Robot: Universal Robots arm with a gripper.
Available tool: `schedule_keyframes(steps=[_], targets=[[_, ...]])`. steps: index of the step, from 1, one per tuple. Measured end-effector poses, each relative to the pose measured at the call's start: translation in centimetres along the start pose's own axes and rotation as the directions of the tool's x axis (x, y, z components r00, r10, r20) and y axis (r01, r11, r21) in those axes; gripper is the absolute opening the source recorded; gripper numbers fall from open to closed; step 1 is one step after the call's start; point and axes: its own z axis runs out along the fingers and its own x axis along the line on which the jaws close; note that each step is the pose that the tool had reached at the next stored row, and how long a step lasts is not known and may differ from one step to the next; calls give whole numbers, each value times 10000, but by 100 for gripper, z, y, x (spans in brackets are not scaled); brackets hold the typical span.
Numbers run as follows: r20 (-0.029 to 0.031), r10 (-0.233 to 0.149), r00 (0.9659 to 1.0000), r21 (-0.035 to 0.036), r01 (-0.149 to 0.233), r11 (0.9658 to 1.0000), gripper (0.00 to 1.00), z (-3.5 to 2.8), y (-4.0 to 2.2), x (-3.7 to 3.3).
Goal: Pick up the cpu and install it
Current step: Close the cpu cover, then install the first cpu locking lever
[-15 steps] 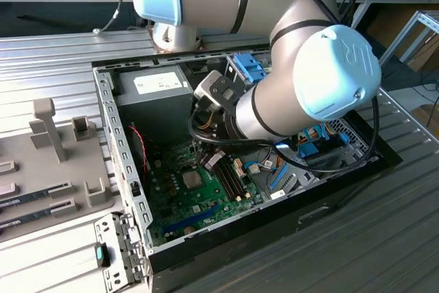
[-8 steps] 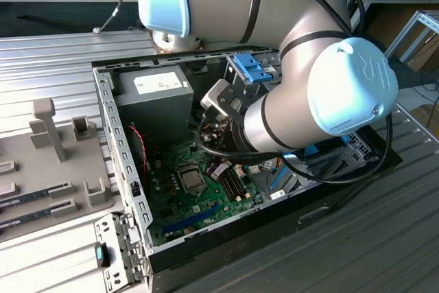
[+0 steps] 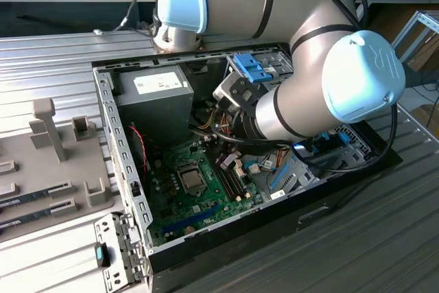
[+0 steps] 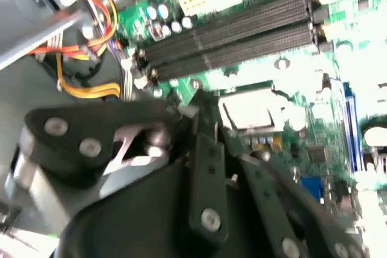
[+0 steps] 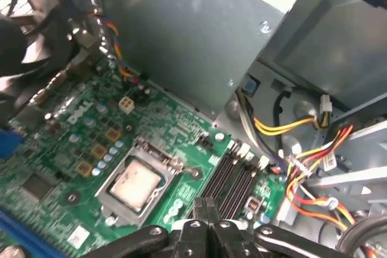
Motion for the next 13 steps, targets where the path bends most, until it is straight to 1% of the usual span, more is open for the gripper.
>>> schedule_keyframes(steps=[1,2,3,5,6,8,9,10,11,12,13], targets=[[-1,0,10000,1,0,10000,11,13,24,-18],[0,0,10000,0,0,10000,11,45,79,-58],[1,-2,10000,-1,2,10000,11,86,154,-107],[-8,-23,10000,-4,23,10000,11,135,254,-151],[-12,-27,10000,-3,27,10000,11,148,283,-159],[-22,-26,10000,16,27,10000,11,170,339,-149],[-48,-23,10000,61,23,10000,11,173,350,-138],[-209,-3,9998,304,10,9995,11,175,358,-128],[-338,11,9994,488,5,9988,11,175,360,-124],[-444,29,9990,643,-1,9979,11,178,366,-126],[-525,48,9986,765,-8,9971,11,189,387,-141]])
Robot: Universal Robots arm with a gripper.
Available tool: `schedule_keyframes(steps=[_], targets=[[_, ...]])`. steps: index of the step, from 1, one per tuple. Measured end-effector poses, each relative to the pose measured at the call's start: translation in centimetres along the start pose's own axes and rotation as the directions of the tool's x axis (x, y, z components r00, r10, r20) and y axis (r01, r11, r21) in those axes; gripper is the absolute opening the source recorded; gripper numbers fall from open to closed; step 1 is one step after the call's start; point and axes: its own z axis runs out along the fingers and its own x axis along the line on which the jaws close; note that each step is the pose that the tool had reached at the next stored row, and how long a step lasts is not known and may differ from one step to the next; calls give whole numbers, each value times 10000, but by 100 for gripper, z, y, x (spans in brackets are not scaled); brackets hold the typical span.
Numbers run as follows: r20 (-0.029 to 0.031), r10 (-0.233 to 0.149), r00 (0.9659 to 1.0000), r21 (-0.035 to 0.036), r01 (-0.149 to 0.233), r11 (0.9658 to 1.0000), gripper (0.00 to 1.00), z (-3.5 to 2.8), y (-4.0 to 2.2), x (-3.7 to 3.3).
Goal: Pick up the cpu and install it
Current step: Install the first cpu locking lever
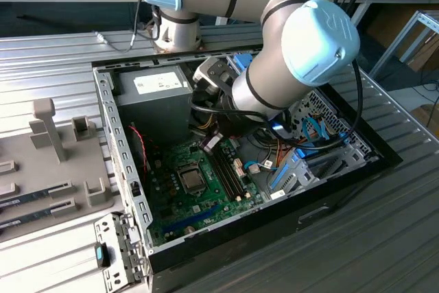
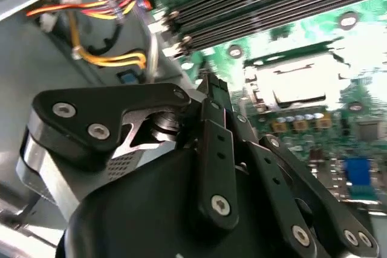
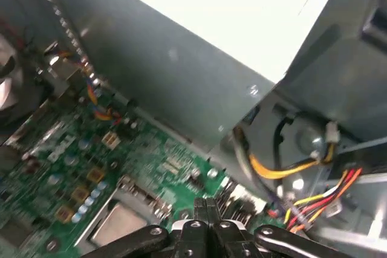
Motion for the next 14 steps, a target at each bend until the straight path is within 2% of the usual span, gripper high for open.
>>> schedule_keyframes(steps=[1,2,3,5,6,9,10,12,14], targets=[[-44,6,10000,61,-5,10000,11,10,27,-17],[-87,6,10000,122,-4,9999,11,33,86,-50],[-246,32,9997,393,-22,9992,11,46,132,-57],[-458,70,9989,719,-37,9974,11,46,138,-50],[-592,102,9982,920,-47,9957,11,47,143,-48],[-867,178,9961,1348,-60,9908,11,47,167,-54],[-928,197,9955,1454,-60,9894,11,42,178,-58],[-996,220,9948,1584,-60,9873,11,5,201,-65],[-1020,228,9945,1633,-59,9866,11,-38,225,-75]])
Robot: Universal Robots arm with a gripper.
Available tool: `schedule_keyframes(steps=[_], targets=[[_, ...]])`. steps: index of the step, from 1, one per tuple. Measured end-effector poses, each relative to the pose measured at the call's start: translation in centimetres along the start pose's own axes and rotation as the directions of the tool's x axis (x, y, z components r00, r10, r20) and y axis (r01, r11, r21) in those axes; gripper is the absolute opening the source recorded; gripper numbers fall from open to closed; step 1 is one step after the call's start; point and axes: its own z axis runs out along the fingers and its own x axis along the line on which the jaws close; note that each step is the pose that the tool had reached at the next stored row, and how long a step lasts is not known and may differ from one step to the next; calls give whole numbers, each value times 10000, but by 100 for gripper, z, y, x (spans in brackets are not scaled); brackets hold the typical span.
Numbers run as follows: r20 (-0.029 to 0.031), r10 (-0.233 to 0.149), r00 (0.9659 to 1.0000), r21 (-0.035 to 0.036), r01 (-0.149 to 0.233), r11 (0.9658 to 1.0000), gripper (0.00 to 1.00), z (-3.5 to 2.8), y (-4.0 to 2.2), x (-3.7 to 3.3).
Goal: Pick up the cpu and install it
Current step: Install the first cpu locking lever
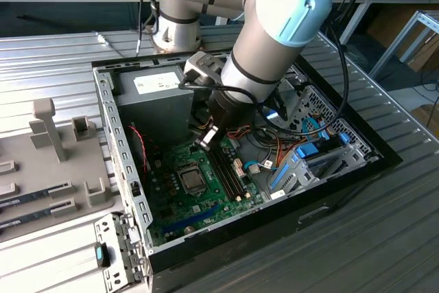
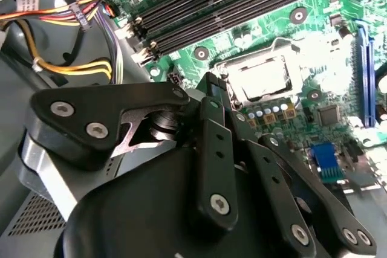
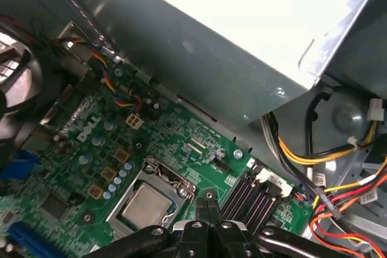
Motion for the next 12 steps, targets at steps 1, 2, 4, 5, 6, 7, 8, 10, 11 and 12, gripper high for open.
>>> schedule_keyframes(steps=[1,2,4,5,6,7,8,10,11,12], targets=[[-16,3,10000,33,-3,10000,11,-30,10,-4],[-25,4,10000,49,-4,10000,11,-34,12,-5],[-49,9,10000,84,-9,10000,11,-34,12,-4],[-55,11,10000,90,-10,10000,11,-34,13,-2],[-60,12,10000,98,-11,10000,11,-33,16,2],[-61,13,10000,99,-12,10000,11,-30,20,7],[-60,11,10000,99,-11,10000,11,-24,24,16],[-60,11,10000,99,-11,10000,11,-19,26,22],[-62,11,10000,99,-10,10000,11,-19,26,22],[-61,11,10000,99,-10,10000,11,-19,26,23]])
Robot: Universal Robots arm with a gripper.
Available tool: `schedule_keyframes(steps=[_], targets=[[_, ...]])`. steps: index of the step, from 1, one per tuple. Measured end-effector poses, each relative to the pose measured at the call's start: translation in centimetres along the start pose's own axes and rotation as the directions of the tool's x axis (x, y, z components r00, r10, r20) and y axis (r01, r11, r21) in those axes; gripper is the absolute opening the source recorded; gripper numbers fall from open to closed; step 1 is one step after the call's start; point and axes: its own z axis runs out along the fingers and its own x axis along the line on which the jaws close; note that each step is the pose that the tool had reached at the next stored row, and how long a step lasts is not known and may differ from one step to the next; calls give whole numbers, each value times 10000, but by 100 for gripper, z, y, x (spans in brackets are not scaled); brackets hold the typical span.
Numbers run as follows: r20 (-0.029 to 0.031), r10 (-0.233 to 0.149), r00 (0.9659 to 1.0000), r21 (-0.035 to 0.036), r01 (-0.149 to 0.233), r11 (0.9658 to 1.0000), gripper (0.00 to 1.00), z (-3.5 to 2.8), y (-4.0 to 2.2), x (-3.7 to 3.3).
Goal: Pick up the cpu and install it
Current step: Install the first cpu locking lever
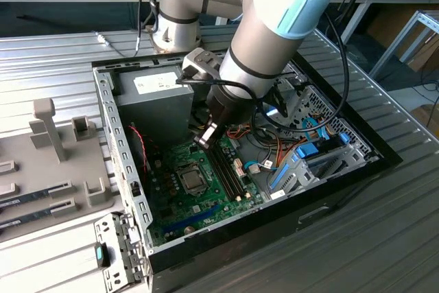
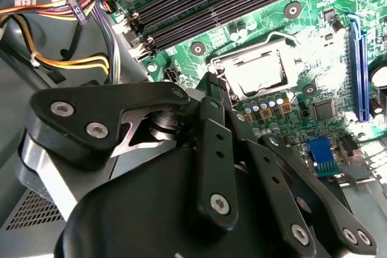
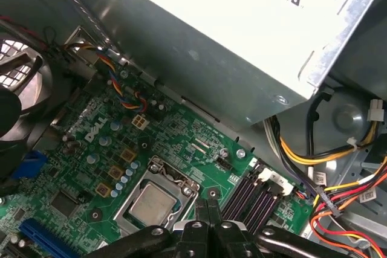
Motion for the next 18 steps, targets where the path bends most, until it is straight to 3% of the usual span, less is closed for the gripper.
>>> schedule_keyframes(steps=[11,16,18], targets=[[1,1,10000,-1,-1,10000,11,1,-5,5],[-1,1,10000,1,-1,10000,11,-6,-98,70],[-1,1,10000,2,-1,10000,11,21,-125,85]])
